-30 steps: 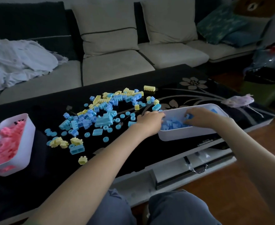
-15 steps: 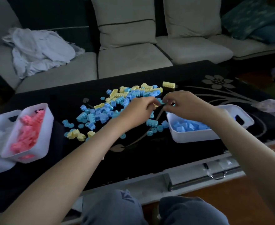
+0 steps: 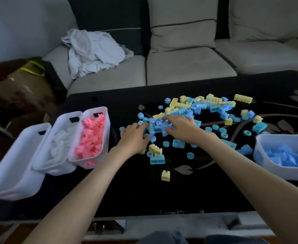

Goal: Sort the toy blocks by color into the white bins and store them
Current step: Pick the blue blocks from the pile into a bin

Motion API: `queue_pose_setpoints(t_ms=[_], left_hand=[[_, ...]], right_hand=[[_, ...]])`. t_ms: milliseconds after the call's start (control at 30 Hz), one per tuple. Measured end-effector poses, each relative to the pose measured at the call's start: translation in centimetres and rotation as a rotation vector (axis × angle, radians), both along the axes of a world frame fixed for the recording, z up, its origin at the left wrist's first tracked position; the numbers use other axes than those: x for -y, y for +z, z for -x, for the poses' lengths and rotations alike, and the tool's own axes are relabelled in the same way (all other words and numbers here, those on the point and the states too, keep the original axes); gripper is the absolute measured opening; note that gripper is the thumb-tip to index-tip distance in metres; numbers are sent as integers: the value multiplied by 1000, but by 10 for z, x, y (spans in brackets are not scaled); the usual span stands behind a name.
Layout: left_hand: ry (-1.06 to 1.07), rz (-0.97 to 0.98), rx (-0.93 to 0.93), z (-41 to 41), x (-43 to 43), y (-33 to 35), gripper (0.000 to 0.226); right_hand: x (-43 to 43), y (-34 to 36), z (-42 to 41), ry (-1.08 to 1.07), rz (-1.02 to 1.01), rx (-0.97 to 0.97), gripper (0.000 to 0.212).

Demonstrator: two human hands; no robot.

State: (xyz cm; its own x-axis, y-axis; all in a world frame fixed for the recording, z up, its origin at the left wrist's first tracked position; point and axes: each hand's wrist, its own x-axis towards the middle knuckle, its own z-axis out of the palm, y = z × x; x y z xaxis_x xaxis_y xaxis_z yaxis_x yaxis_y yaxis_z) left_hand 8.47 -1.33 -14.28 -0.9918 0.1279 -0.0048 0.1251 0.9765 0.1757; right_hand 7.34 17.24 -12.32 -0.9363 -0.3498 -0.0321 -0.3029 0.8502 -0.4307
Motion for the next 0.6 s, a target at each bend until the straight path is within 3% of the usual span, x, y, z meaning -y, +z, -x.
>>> queue_pose_setpoints(t_ms=[133,267,400,600], left_hand=[[-9,-86,-29,0,10,-4,36],[-21,-130,-88,1,14,-3,26],[-90,-172,-218,7,3,0,39],[-179,31,-82,19,-15,-3,39]], right_hand=[[18,-14,15,-7,-305,-46,48],[20,-18,17,46,-265,-116,35],[23,-19,15,126,-227,-100,33],[15,-15,9,100,-123,-68,33]])
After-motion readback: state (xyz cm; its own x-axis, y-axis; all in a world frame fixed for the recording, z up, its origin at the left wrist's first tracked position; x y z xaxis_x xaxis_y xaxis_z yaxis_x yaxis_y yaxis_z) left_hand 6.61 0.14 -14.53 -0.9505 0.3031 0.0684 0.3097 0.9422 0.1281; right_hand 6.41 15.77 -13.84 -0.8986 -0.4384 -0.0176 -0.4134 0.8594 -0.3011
